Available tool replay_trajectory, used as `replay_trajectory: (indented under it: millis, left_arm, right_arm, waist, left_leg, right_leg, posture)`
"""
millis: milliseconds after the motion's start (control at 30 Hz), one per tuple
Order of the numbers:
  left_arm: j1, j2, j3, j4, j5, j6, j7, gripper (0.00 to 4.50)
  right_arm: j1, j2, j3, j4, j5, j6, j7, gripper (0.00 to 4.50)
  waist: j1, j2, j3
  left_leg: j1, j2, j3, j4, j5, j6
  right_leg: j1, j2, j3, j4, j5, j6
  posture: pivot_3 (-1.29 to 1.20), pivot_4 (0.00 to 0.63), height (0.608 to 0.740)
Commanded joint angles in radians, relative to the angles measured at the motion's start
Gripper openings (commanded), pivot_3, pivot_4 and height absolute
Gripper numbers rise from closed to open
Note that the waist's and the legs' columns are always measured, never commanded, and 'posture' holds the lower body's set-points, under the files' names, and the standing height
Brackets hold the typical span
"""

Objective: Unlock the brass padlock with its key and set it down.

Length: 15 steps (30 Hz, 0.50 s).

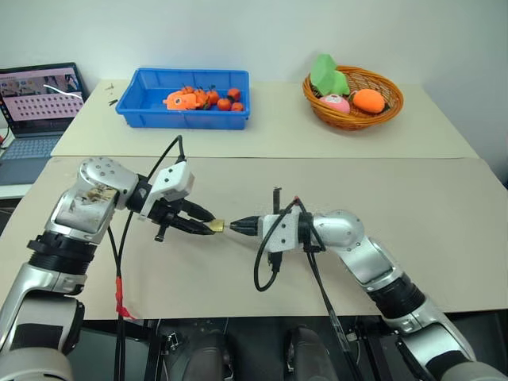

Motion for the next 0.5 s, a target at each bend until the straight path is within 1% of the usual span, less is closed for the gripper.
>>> replay_trajectory:
  millis: [33, 233, 500]
  left_arm:
    - [-0.01, 0.017, 0.035, -0.035, -0.014, 0.005, 0.014, 0.77]
    - [-0.007, 0.02, 0.035, -0.04, -0.017, 0.009, 0.018, 0.77]
    - [-0.009, 0.019, 0.036, -0.041, -0.014, 0.015, 0.021, 0.77]
  right_arm:
    - [0.009, 0.03, -0.018, -0.094, 0.092, 0.099, 0.031, 0.08]
    - [0.013, 0.042, -0.03, -0.119, 0.114, 0.181, 0.035, 0.08]
    - [0.014, 0.053, -0.037, -0.14, 0.153, 0.267, 0.045, 0.08]
  waist:
    - [0.0, 0.0, 0.0]
    - [0.001, 0.0, 0.0]
    - [0.001, 0.0, 0.0]
  left_leg:
    - [0.001, 0.0, 0.0, 0.0, 0.0, -0.001]
    - [0.002, 0.002, -0.001, -0.001, 0.002, -0.004]
    - [0.002, 0.002, -0.001, -0.001, 0.002, -0.004]
  right_leg:
    - [0.0, 0.0, 0.0, 0.0, 0.0, 0.0]
    - [0.0, 0.002, -0.001, 0.004, -0.001, -0.002]
    - [0.0, 0.002, -0.001, 0.004, -0.001, -0.002]
  posture:
    - [0.0, 0.15, 0.664]
    - [0.0, 0.15, 0.664]
    - [0.0, 0.15, 0.664]
